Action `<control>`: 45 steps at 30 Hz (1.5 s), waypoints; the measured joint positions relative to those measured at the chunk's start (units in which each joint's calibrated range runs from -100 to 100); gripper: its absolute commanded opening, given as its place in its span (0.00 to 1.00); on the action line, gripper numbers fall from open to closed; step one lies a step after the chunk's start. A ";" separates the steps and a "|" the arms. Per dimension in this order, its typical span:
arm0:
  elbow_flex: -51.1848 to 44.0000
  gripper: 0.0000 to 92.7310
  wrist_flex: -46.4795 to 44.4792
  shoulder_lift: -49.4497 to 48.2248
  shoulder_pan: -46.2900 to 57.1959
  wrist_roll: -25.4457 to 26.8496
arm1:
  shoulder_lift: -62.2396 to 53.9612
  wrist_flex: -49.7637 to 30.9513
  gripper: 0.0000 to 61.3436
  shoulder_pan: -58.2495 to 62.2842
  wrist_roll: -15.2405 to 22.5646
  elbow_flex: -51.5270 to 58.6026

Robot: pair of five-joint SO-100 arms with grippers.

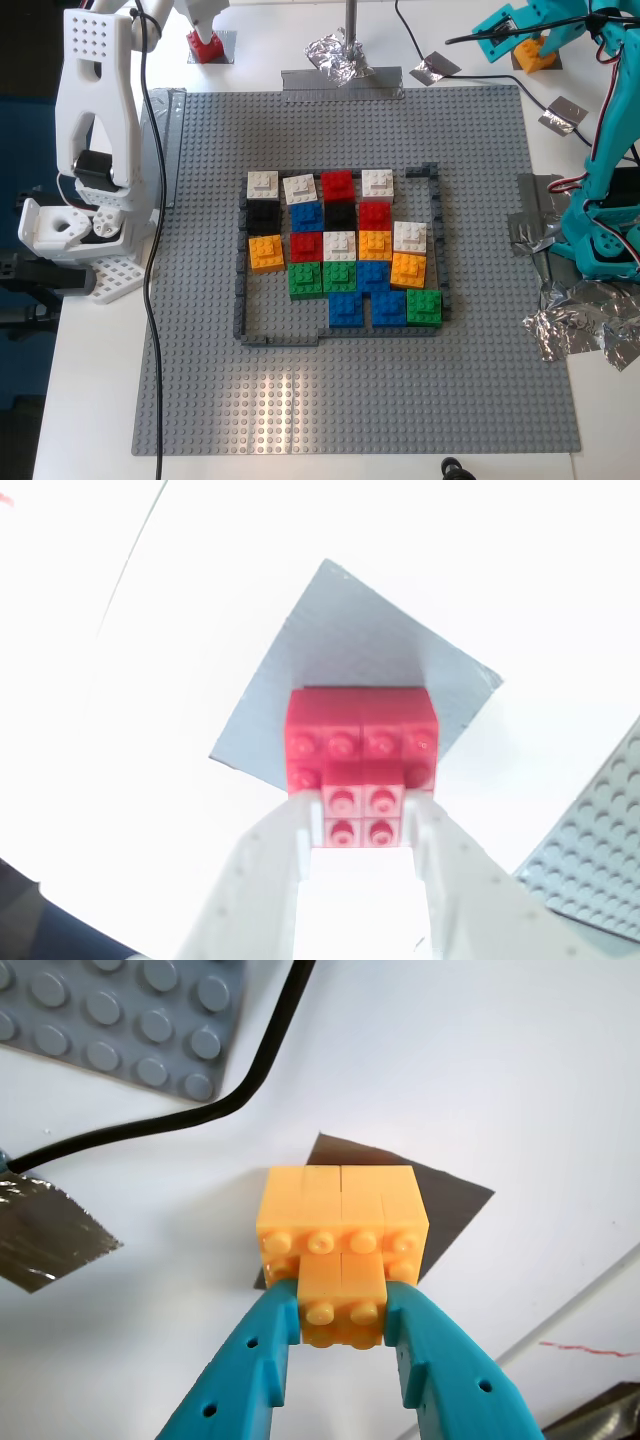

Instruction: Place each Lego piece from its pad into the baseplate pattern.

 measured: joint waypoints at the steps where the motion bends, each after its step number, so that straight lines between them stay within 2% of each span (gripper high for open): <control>1: 0.68 0.03 0.09 -0.76 -0.30 0.00 | 0.00 0.08 0.00 0.00 -0.83 -0.58; 2: 1.76 0.03 0.17 -2.62 -1.04 0.00 | 0.00 1.37 0.00 0.00 -3.08 -2.80; 6: 4.68 0.03 0.43 -6.34 -2.74 0.05 | -0.17 4.26 0.00 0.91 -6.30 -5.22; 7: 5.66 0.03 0.61 -8.79 -4.51 0.00 | -1.55 6.11 0.00 3.00 -9.09 -5.80; 9: 6.73 0.03 -0.35 -10.06 -4.88 0.00 | -2.59 6.92 0.00 3.73 -10.21 -5.90; 12: 11.90 0.03 0.52 -16.65 -9.10 -0.10 | -8.20 11.91 0.00 5.91 -15.00 -5.90; 14: 13.56 0.03 -0.43 -18.68 -9.77 -0.16 | -10.88 13.11 0.00 7.73 -16.37 -5.61; 19: 19.32 0.03 0.09 -25.78 -14.13 -0.37 | -24.01 14.72 0.00 12.27 -20.03 5.80; 24: 23.02 0.03 0.26 -30.85 -17.76 -0.31 | -37.56 14.48 0.00 16.27 -22.23 21.08; 25: 24.10 0.03 0.26 -32.54 -19.02 -0.31 | -43.26 14.16 0.00 18.64 -23.01 27.47; 28: 25.66 0.03 0.35 -34.83 -20.13 -0.26 | -50.17 12.95 0.00 21.55 -24.24 34.62; 29: 26.34 0.03 -0.09 -36.52 -22.05 -0.31 | -56.13 12.95 0.00 23.82 -24.97 41.30; 32: 27.32 0.03 2.26 -38.88 -23.68 -0.05 | -65.89 13.03 0.00 29.82 -25.90 51.55; 35: 27.32 0.03 6.70 -41.34 -26.93 -1.67 | -72.71 13.52 0.00 36.18 -26.00 58.90; 37: 27.32 0.03 8.78 -43.53 -28.78 -2.77 | -77.03 13.52 0.00 44.55 -25.85 63.35; 41: 27.22 0.03 10.17 -46.15 -32.70 -3.40 | -81.17 13.52 0.00 53.00 -25.21 68.67; 42: 27.41 0.03 10.78 -47.42 -34.78 -4.23 | -83.33 13.11 0.00 62.09 -24.48 71.76; 45: 29.37 0.03 11.13 -48.94 -37.14 -4.44 | -84.37 12.23 0.00 65.55 -23.41 74.47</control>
